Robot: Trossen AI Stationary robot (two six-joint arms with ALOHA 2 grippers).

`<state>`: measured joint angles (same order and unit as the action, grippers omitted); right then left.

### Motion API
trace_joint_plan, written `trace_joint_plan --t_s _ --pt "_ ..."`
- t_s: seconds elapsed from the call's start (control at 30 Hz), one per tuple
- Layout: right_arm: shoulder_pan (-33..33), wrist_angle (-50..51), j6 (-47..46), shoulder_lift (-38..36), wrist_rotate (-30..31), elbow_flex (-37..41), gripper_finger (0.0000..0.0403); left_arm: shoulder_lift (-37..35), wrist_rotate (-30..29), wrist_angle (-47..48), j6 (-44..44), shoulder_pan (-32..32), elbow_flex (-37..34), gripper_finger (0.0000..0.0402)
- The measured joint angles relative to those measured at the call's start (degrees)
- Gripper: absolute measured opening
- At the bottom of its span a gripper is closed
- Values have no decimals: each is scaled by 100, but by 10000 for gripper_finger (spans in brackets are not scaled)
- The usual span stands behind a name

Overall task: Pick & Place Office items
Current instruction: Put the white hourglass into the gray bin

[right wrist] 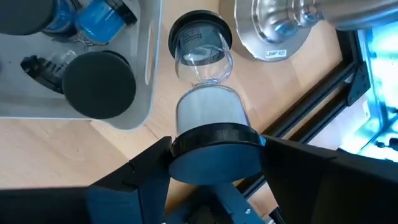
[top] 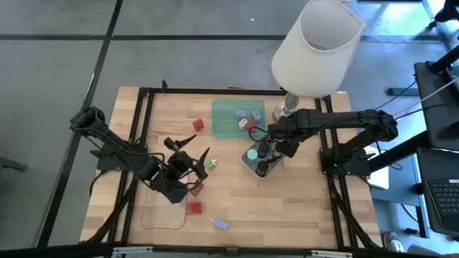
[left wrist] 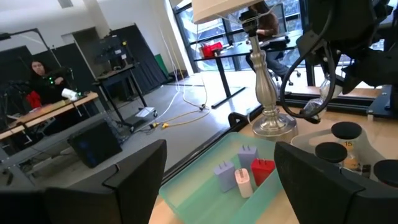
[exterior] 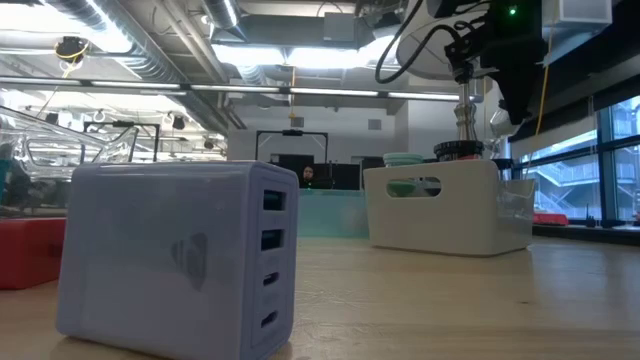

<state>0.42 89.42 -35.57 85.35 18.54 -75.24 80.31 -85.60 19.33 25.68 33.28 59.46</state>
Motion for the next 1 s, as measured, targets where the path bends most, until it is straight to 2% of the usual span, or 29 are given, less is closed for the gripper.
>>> trace_joint_plan --t_s 0.2,0.6,0.77,1.0 --pt "-8 -118 312 19 -8 -64 216 2 0 186 222 -2 0 296" --pt "156 -846 477 21 -588 34 217 2 39 195 218 -1 0 296" --pt "245 -836 475 35 -661 34 217 2 200 236 216 -2 0 296" --pt "348 -784 562 570 -847 39 217 2 240 238 213 -1 0 296"
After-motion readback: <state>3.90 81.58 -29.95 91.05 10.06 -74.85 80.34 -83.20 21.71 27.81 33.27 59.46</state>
